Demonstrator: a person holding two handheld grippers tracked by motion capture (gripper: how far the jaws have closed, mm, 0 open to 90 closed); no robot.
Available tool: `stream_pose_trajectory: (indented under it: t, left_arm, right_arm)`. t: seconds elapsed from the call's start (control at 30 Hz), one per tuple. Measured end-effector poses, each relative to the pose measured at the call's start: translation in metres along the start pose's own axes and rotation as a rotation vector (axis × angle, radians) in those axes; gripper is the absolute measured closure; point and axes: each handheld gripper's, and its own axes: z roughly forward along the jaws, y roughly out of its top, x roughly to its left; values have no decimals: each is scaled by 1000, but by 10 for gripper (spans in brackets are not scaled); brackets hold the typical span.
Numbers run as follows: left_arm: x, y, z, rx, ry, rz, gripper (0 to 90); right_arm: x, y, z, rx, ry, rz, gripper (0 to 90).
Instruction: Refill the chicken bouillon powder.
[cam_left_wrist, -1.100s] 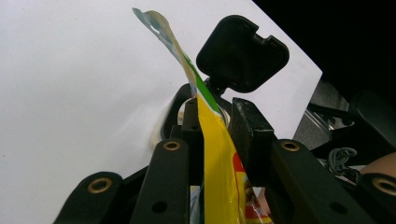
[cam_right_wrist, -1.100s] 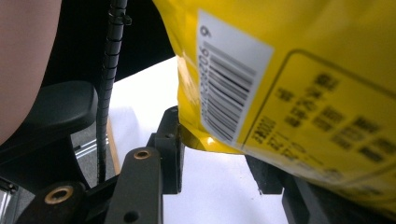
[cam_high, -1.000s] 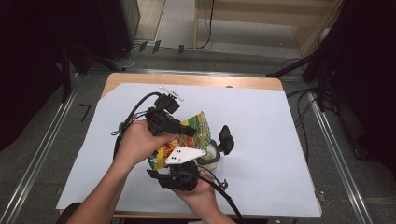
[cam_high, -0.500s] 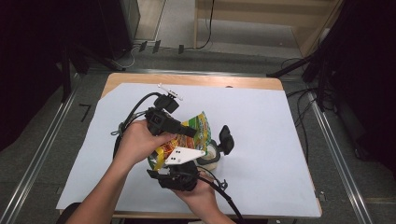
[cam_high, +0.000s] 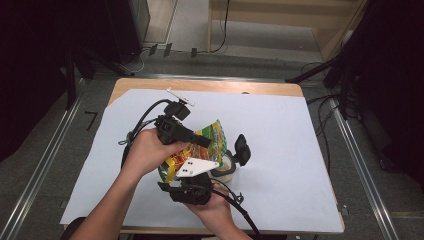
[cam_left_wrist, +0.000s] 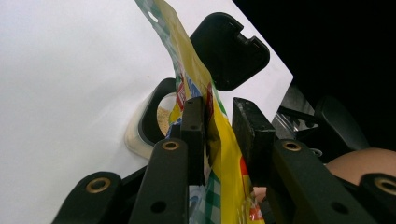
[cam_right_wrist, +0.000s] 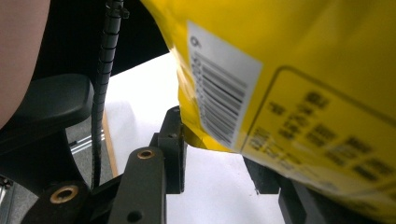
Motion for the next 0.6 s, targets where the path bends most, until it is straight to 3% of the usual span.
stream_pose_trajectory:
  t: [0.27,0.6]
  left_arm:
    - [-5,0,-2,-9,28,10,749]
    - [-4,-1,-3,-16,16,6,737]
  right_arm:
    - [2,2,-1,-20,23,25,642]
    - [2,2,0,-21,26,24,643]
